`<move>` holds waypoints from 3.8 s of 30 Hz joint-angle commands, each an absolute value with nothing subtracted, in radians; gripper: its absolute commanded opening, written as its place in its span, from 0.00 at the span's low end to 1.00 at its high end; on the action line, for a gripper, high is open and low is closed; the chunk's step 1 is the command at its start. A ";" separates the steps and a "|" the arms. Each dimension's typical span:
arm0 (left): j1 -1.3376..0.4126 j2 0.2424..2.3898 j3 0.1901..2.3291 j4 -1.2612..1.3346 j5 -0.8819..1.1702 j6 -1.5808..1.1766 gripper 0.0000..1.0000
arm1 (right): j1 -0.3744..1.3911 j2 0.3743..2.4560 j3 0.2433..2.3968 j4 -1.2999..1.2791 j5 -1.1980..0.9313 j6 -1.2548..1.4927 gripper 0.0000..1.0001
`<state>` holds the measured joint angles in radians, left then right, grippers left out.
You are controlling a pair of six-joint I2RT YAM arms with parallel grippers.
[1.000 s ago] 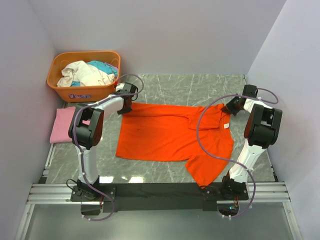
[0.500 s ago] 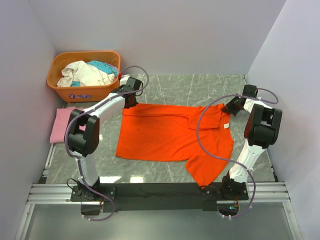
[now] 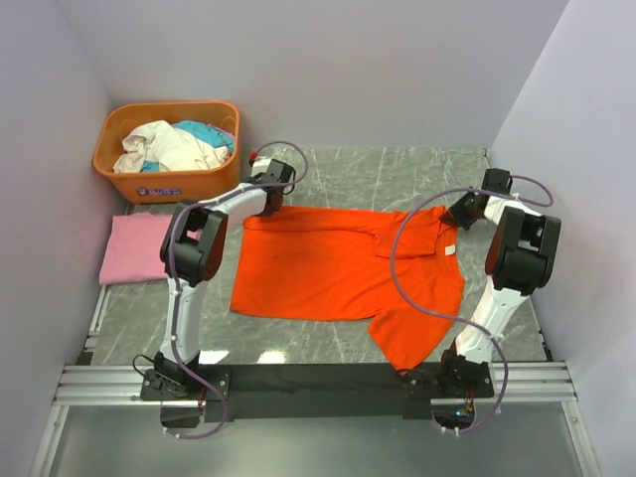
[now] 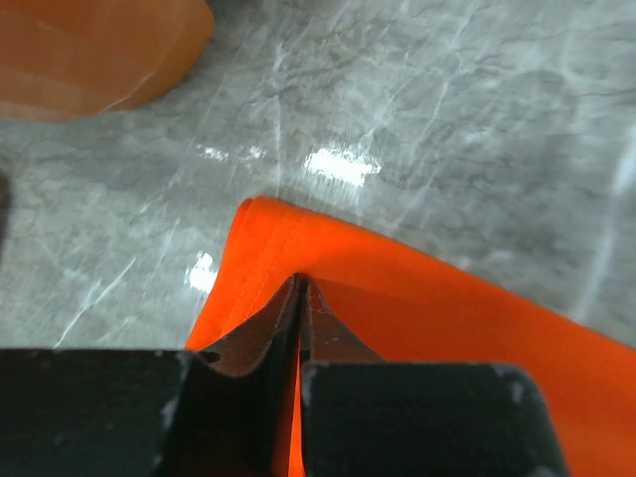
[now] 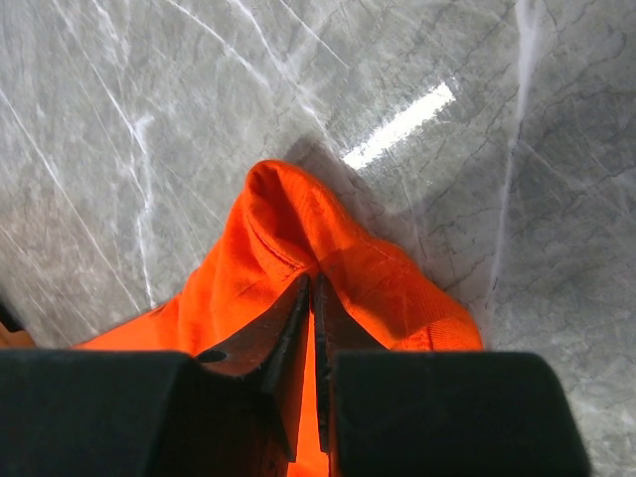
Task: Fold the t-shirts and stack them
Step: Fold the T-shirt at the center of the board.
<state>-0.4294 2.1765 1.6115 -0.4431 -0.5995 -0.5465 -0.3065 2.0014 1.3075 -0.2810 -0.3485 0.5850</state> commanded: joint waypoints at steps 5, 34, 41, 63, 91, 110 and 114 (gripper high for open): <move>-0.407 2.250 1.707 -0.474 -0.638 -0.558 0.07 | -0.308 1.933 1.319 -0.322 -0.301 0.588 0.07; -0.368 2.243 1.632 -0.462 -0.574 -0.568 0.13 | -0.367 1.839 1.198 -0.347 -0.247 0.592 0.27; -0.368 2.217 1.598 -0.416 -0.557 -0.537 0.20 | -0.365 1.847 1.255 -0.261 -0.290 0.574 0.39; -0.367 2.233 1.601 -0.434 -0.564 -0.543 0.21 | -0.374 2.008 1.361 -0.239 -0.325 0.629 0.03; -0.456 1.947 1.816 -0.637 -0.401 -0.561 0.86 | -0.031 1.603 1.172 -0.385 0.026 0.261 0.38; -0.411 1.284 1.120 -0.393 -0.525 -0.426 0.90 | 0.403 1.700 1.095 -0.448 0.302 -0.021 0.46; -0.408 1.307 1.137 -0.416 -0.574 -0.414 0.89 | 0.420 1.764 1.137 -0.469 0.340 -0.043 0.46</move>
<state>-0.4110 1.3228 1.1210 -0.4801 -0.5148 -0.4469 0.4107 1.7424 1.0832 -0.4431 0.2787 -0.0059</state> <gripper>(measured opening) 0.899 0.458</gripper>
